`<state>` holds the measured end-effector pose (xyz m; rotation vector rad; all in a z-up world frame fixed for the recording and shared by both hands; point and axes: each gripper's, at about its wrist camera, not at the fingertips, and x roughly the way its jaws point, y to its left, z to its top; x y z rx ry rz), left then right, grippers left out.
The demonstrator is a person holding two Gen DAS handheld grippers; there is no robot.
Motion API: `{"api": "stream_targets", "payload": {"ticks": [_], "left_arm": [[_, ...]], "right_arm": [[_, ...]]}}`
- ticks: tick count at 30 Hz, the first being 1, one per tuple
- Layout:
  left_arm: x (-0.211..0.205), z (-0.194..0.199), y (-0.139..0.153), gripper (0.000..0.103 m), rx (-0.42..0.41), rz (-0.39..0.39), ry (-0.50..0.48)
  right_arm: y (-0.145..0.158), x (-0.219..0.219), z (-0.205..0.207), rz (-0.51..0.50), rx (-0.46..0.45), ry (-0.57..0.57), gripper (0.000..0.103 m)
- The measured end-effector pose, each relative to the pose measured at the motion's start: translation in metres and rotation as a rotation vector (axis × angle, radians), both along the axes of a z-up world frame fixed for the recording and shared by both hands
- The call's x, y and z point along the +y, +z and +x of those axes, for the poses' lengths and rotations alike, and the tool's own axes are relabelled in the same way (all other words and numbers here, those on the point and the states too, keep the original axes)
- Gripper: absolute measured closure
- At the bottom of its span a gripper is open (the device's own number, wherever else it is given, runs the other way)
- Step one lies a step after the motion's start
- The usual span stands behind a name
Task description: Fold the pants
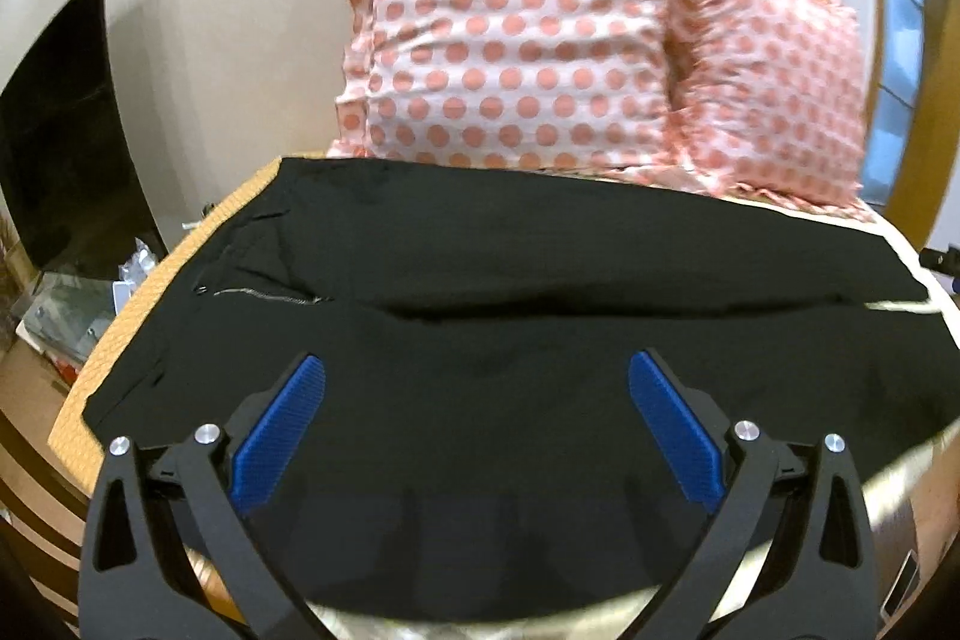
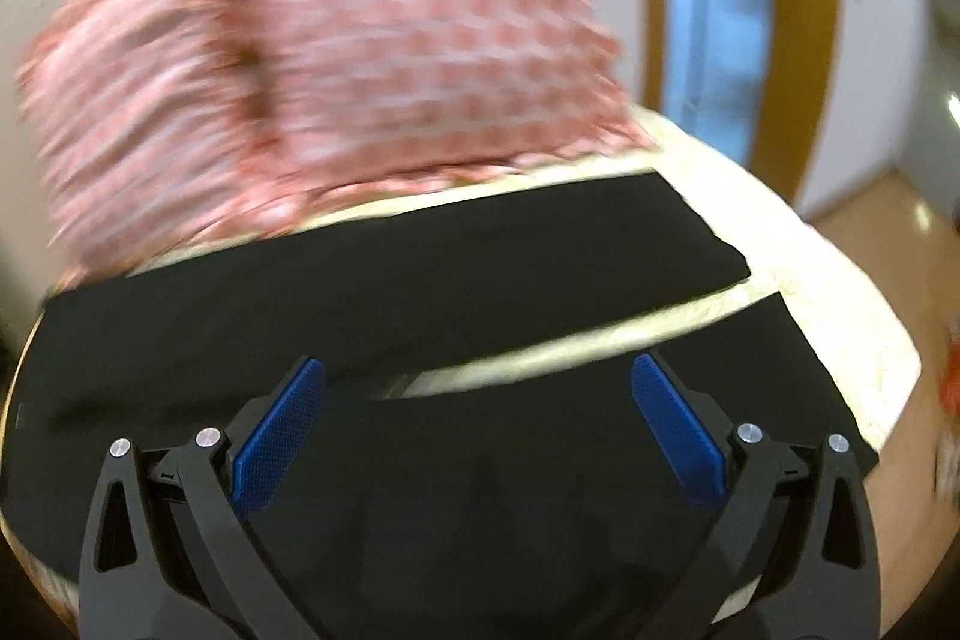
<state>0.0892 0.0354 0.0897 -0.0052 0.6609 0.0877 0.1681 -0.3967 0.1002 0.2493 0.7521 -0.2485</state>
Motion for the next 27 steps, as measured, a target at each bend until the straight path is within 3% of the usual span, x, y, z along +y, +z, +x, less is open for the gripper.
{"api": "stream_targets", "payload": {"ticks": [3,5,8,12,16,19,21,23,27], "left_arm": [[-0.003,0.039,-0.004,0.002,0.062,0.011,0.001],[-0.011,0.061,-0.004,0.002,0.049,0.080,0.015],[-0.024,0.080,-0.004,0.002,0.016,0.181,0.020],[-0.032,0.102,-0.009,0.002,0.025,0.203,-0.014],[-0.035,0.113,-0.020,0.002,0.039,0.225,-0.025],[-0.036,0.119,-0.028,0.002,0.057,0.234,-0.033],[-0.035,0.122,-0.031,0.002,0.067,0.228,-0.037],[-0.034,0.121,-0.032,0.002,0.066,0.220,-0.040],[-0.034,0.120,-0.031,0.002,0.059,0.209,-0.049]], "right_arm": [[-0.009,-0.028,0.060,-0.019,0.080,-0.124,0.002],[-0.016,-0.050,0.107,-0.045,0.137,-0.211,0.005],[-0.035,-0.081,0.159,-0.005,0.213,-0.325,0.015],[-0.065,-0.111,0.203,0.066,0.297,-0.448,0.030],[-0.082,-0.120,0.229,0.076,0.333,-0.498,0.031],[-0.084,-0.118,0.233,0.022,0.330,-0.518,0.031],[-0.084,-0.118,0.233,0.009,0.326,-0.522,0.043],[-0.082,-0.117,0.221,0.026,0.303,-0.523,0.069],[-0.086,-0.128,0.201,0.107,0.245,-0.482,0.089]]}}
